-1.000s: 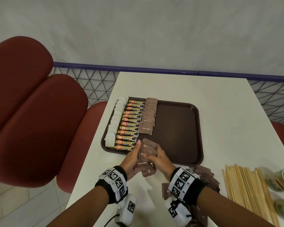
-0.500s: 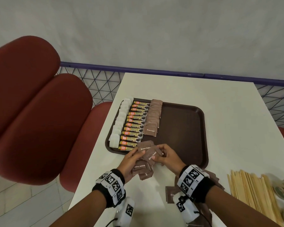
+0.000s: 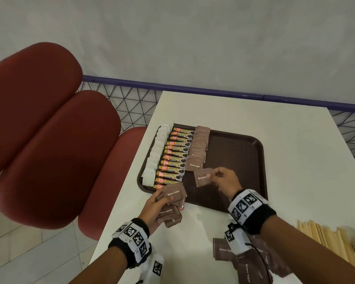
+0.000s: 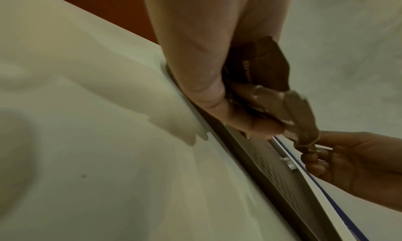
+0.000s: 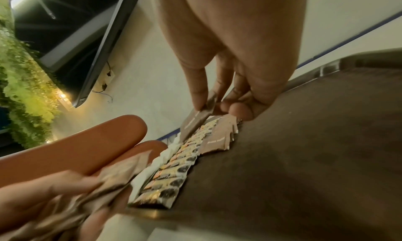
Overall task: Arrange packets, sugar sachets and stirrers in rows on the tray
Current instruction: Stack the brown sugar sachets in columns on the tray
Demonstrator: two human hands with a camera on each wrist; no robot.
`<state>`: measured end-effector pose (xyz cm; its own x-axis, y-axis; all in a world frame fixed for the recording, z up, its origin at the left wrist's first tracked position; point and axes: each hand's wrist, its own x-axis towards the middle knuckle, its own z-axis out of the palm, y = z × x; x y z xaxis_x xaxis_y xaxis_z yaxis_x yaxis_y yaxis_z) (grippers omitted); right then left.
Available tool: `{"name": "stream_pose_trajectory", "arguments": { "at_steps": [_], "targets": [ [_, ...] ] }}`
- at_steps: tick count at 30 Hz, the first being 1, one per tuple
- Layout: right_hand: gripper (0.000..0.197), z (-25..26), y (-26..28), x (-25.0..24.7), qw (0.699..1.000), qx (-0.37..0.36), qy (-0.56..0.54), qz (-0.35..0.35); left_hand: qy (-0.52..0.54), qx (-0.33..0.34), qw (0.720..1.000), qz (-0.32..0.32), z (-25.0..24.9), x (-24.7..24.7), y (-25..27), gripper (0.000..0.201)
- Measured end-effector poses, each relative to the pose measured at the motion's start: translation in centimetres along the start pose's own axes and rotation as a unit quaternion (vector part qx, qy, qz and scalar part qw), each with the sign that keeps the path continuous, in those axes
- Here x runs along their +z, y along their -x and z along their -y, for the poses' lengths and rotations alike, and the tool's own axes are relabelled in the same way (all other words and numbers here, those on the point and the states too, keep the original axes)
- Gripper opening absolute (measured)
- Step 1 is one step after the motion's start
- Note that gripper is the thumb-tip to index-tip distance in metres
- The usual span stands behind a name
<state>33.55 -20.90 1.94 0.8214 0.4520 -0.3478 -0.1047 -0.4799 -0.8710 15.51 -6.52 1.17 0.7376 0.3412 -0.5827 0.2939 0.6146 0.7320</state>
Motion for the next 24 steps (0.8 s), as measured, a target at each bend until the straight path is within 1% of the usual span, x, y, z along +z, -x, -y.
{"name": "stream_pose_trajectory", "arguments": {
  "at_steps": [5,8,10,13,15,19,20,24],
  "targets": [
    [0.027,0.8,-2.2,1.0,0.998,0.029,0.045,-0.039,0.005,0.012,1.0,-0.019,-0.1,-1.5,0.3,0.033],
    [0.022,1.1,-2.7,2.4,0.996,0.036,0.079,-0.029,0.001,0.017,1.0,-0.021,0.0,-2.2,0.3,0.036],
    [0.023,1.2,-3.0,3.0,0.994,0.038,0.101,-0.018,0.002,0.022,1.0,-0.021,-0.1,-2.6,0.4,0.036],
    [0.027,1.1,-3.7,3.5,0.99,0.045,0.134,-0.022,0.0,0.025,0.999,-0.023,-0.2,-3.0,0.4,0.037],
    [0.022,1.0,-3.9,3.7,0.986,0.042,0.159,-0.028,-0.005,0.026,0.999,-0.027,-0.1,-3.2,0.4,0.039],
    [0.01,1.1,-4.1,3.9,0.97,0.034,0.24,-0.026,-0.009,0.023,0.999,-0.028,0.1,-3.6,0.3,0.042],
    [0.01,1.2,-4.1,3.9,0.964,0.031,0.262,-0.024,-0.008,0.023,0.999,-0.027,0.1,-3.7,0.2,0.042],
    [0.024,1.3,-4.2,3.8,0.937,0.007,0.348,-0.021,-0.006,0.025,1.0,-0.013,0.0,-3.6,0.2,0.045]
  ]
}}
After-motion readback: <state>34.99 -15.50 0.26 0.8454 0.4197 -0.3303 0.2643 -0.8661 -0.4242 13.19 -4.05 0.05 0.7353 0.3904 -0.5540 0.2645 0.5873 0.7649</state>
